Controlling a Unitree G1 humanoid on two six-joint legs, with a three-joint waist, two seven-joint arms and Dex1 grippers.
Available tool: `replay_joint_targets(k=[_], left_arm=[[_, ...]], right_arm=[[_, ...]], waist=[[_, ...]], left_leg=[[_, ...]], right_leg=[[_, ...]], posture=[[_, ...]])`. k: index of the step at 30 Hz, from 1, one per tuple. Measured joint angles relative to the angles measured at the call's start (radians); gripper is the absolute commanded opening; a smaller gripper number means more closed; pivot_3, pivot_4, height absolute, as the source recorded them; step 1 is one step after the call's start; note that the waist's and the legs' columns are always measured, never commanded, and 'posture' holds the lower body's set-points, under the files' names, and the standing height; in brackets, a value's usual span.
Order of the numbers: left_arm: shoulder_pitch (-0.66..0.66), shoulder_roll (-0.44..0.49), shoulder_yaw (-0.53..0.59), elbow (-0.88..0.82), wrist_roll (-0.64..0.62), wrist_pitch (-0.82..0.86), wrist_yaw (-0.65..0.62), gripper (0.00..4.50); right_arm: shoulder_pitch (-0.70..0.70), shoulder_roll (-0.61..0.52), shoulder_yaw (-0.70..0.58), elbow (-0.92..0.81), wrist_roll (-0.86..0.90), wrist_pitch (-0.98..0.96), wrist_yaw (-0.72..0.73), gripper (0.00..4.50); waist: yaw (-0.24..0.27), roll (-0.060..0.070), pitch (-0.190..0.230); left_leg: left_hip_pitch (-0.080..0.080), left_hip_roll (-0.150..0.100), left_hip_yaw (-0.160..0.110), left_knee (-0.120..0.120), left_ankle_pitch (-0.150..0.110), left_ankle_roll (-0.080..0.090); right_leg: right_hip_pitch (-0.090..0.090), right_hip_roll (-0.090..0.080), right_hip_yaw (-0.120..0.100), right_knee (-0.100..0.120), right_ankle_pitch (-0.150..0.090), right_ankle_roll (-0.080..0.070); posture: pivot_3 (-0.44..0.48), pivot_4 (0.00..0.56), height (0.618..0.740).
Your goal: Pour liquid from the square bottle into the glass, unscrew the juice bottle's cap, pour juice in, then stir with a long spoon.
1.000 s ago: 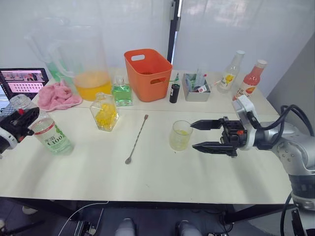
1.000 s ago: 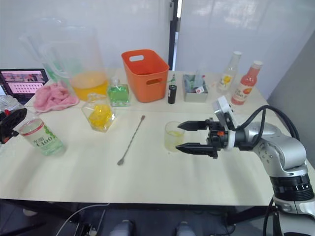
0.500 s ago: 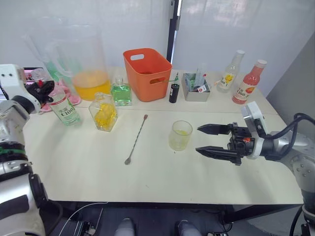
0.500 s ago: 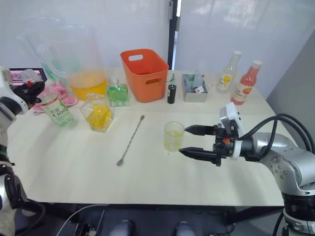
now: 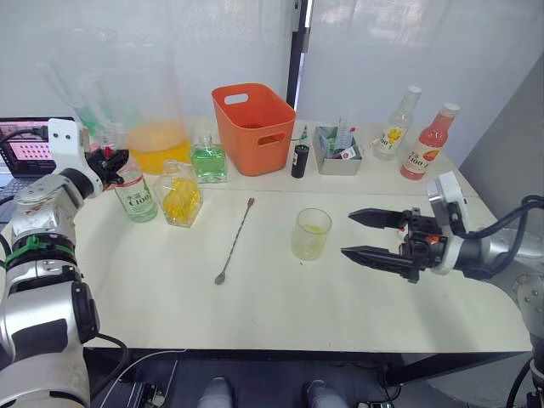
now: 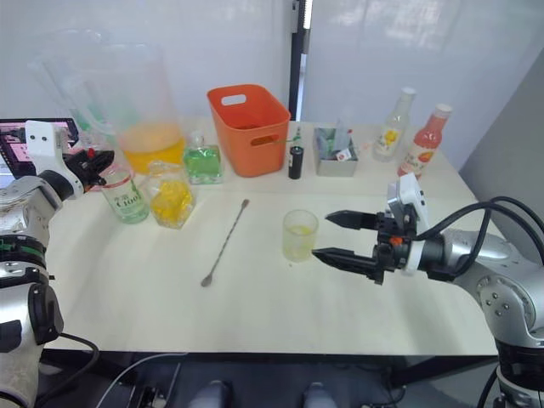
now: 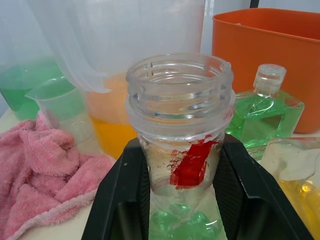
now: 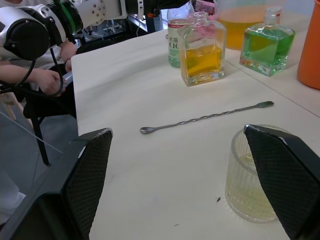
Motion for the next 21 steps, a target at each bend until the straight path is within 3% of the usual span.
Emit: replay_joint_targets(k=[1,8,21], left_arm=[[0.000,0.000,0.001,0.000,0.000,-0.001,0.001,2.25],[0.000,0.000,0.030,-0.005,-0.014,-0.004,0.001,4.46],[0.016,0.005,0.135,-0.258,-0.147,0.069,-0.046,4.46]], right_arm=[[-0.004,0.000,0.000,0.004,-0.001,0.000,-0.001,4.50],[-0.031,0.000,0.016,0.018,-0.010,-0.007,-0.001,4.50],[-0.062,0.000,0.043,0.069,-0.037,-0.018,0.028,4.50]], waist=[[0.000,0.000,0.000],[-0.004,0.000,0.000],[-0.007,0.000,0.000]], left_leg=[[0.000,0.000,0.000,0.000,0.000,0.000],[0.000,0.000,0.000,0.000,0.000,0.000],[0.000,0.000,0.000,0.000,0.000,0.000]], right_leg=[[0.000,0.000,0.000,0.000,0.000,0.000],[0.000,0.000,0.000,0.000,0.000,0.000],[0.000,0.000,0.000,0.000,0.000,0.000]], posture=[[0.000,0.150,0.738],[0.000,0.150,0.738],[0.000,0.150,0.738]])
